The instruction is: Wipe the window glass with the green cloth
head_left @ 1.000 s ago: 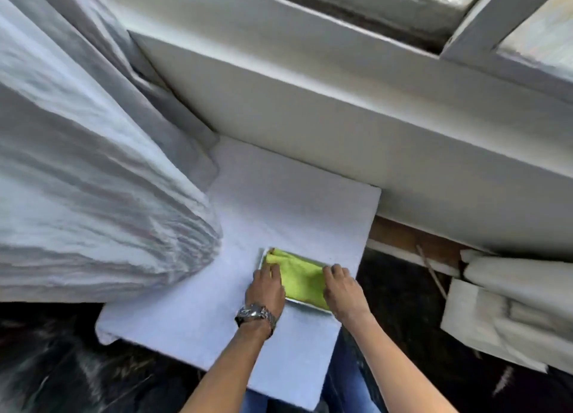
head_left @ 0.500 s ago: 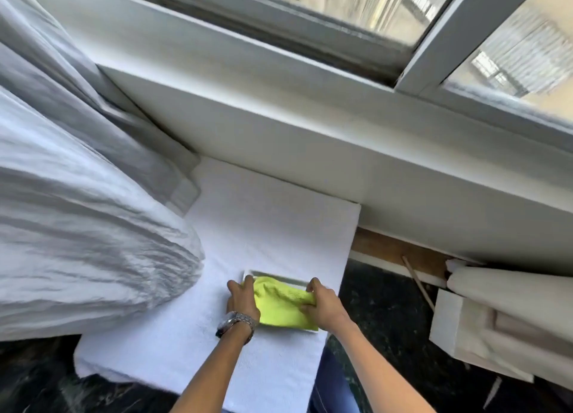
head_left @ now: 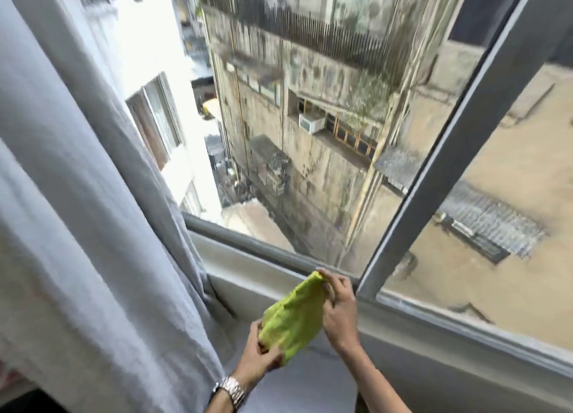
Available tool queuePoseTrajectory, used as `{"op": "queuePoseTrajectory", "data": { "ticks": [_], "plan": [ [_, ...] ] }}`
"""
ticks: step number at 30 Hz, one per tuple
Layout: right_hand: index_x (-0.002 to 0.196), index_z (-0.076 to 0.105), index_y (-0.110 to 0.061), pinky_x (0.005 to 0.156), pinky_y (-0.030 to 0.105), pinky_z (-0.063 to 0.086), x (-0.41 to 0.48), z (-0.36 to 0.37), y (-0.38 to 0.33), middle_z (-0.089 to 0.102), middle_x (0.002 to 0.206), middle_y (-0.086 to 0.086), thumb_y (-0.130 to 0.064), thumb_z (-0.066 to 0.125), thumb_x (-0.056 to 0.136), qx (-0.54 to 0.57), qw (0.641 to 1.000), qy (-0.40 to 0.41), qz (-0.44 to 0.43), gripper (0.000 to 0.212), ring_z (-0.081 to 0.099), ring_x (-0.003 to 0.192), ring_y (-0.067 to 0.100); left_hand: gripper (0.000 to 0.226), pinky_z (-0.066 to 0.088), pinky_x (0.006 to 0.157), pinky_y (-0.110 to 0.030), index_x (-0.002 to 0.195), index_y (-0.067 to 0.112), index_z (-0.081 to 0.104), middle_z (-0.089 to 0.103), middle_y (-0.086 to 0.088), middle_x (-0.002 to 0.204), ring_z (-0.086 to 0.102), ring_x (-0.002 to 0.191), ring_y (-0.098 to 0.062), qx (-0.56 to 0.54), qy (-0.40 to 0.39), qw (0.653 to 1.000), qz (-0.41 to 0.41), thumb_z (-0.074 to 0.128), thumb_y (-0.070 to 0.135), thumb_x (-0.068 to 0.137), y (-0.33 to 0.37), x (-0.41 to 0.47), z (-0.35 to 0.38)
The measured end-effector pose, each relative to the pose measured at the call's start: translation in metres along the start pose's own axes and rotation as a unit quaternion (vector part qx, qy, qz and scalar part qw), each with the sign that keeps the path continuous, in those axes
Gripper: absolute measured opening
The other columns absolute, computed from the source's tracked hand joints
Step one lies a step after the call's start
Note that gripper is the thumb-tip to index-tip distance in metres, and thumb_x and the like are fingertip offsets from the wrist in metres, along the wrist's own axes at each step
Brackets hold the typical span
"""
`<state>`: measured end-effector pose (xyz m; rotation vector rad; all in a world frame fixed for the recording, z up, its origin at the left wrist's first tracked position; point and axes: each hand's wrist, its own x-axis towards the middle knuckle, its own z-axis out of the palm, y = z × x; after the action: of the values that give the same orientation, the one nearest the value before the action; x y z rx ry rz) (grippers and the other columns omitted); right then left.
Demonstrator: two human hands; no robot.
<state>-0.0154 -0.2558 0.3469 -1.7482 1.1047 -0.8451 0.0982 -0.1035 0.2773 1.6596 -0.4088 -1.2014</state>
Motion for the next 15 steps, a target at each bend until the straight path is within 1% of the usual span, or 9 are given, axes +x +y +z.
{"op": "queuePoseTrajectory", "data": {
  "ticks": [1, 3, 5, 6, 8, 10, 12, 13, 15],
  "plan": [
    [0.125, 0.069, -0.017, 0.103, 0.031, 0.051, 0.014, -0.005, -0.039, 0.059, 0.112, 0.006, 0.033, 0.048, 0.079, -0.022, 0.998, 0.008, -0.050, 0.071, 0.062, 0.106, 0.017, 0.069, 0.062, 0.065, -0.029, 0.119, 0.013, 0.056, 0.076, 0.003, 0.092, 0.069, 0.078, -0.007, -0.008, -0.007, 0.999, 0.030, 0.081, 0.026, 0.057, 0.035, -0.005, -0.002],
    [0.129, 0.067, -0.013, 0.098, 0.035, 0.054, 0.041, -0.017, -0.118, 0.062, 0.115, 0.006, 0.029, 0.053, 0.081, -0.079, 0.983, 0.067, -0.153, 0.066, 0.063, 0.105, 0.022, 0.064, 0.061, 0.058, -0.027, 0.114, 0.009, 0.064, 0.079, 0.003, 0.077, 0.071, 0.068, -0.007, -0.013, -0.011, 0.996, 0.093, 0.082, 0.019, 0.053, 0.105, -0.011, -0.006],
    [0.126, 0.067, -0.007, 0.091, 0.044, 0.055, 0.065, -0.032, -0.196, 0.067, 0.113, 0.012, 0.024, 0.060, 0.083, -0.121, 0.950, 0.153, -0.243, 0.053, 0.061, 0.103, 0.030, 0.062, 0.058, 0.053, -0.028, 0.109, 0.002, 0.064, 0.073, -0.002, 0.064, 0.066, 0.055, -0.014, -0.005, -0.012, 0.987, 0.158, 0.079, 0.015, 0.050, 0.176, -0.019, -0.007],
    [0.125, 0.067, -0.005, 0.088, 0.046, 0.054, 0.076, -0.042, -0.236, 0.068, 0.112, 0.014, 0.021, 0.062, 0.083, -0.134, 0.933, 0.187, -0.276, 0.049, 0.059, 0.103, 0.033, 0.059, 0.056, 0.051, -0.028, 0.110, -0.001, 0.062, 0.071, -0.003, 0.062, 0.063, 0.052, -0.016, 0.002, -0.016, 0.982, 0.189, 0.078, 0.013, 0.054, 0.215, -0.027, -0.006],
    [0.125, 0.068, -0.002, 0.087, 0.048, 0.054, 0.099, -0.063, -0.311, 0.068, 0.113, 0.016, 0.017, 0.067, 0.082, -0.159, 0.899, 0.236, -0.334, 0.047, 0.057, 0.104, 0.035, 0.047, 0.052, 0.046, -0.026, 0.107, 0.000, 0.061, 0.067, -0.003, 0.062, 0.059, 0.051, -0.017, 0.041, -0.032, 0.966, 0.254, 0.073, 0.014, 0.064, 0.291, -0.043, -0.003],
    [0.125, 0.068, -0.002, 0.087, 0.048, 0.052, 0.119, -0.083, -0.373, 0.068, 0.114, 0.016, 0.013, 0.072, 0.081, -0.190, 0.857, 0.283, -0.386, 0.046, 0.056, 0.105, 0.033, 0.042, 0.049, 0.047, -0.025, 0.109, 0.004, 0.063, 0.065, -0.007, 0.071, 0.057, 0.055, -0.020, 0.089, -0.043, 0.943, 0.317, 0.072, 0.017, 0.070, 0.352, -0.058, 0.002],
    [0.119, 0.071, -0.005, 0.090, 0.045, 0.043, 0.136, -0.101, -0.423, 0.069, 0.116, 0.014, 0.007, 0.078, 0.077, -0.229, 0.809, 0.336, -0.424, 0.044, 0.053, 0.110, 0.030, 0.031, 0.051, 0.055, -0.025, 0.110, 0.010, 0.066, 0.068, -0.007, 0.084, 0.063, 0.064, -0.026, 0.199, -0.028, 0.904, 0.377, 0.069, 0.016, 0.080, 0.404, -0.072, 0.002],
    [0.114, 0.073, -0.008, 0.090, 0.044, 0.036, 0.144, -0.108, -0.443, 0.068, 0.117, 0.013, 0.005, 0.079, 0.074, -0.254, 0.790, 0.357, -0.428, 0.043, 0.049, 0.113, 0.029, 0.023, 0.054, 0.059, -0.024, 0.107, 0.013, 0.066, 0.071, -0.004, 0.091, 0.068, 0.070, -0.027, 0.263, -0.021, 0.874, 0.409, 0.066, 0.016, 0.085, 0.426, -0.078, 0.000],
    [0.107, 0.075, -0.012, 0.089, 0.043, 0.029, 0.160, -0.119, -0.466, 0.066, 0.120, 0.015, 0.004, 0.083, 0.067, -0.295, 0.774, 0.383, -0.408, 0.044, 0.043, 0.116, 0.029, 0.014, 0.060, 0.068, -0.025, 0.101, 0.018, 0.067, 0.077, 0.001, 0.102, 0.075, 0.082, -0.022, 0.376, 0.035, 0.803, 0.461, 0.063, 0.022, 0.088, 0.464, -0.089, -0.010]
  ]
}}
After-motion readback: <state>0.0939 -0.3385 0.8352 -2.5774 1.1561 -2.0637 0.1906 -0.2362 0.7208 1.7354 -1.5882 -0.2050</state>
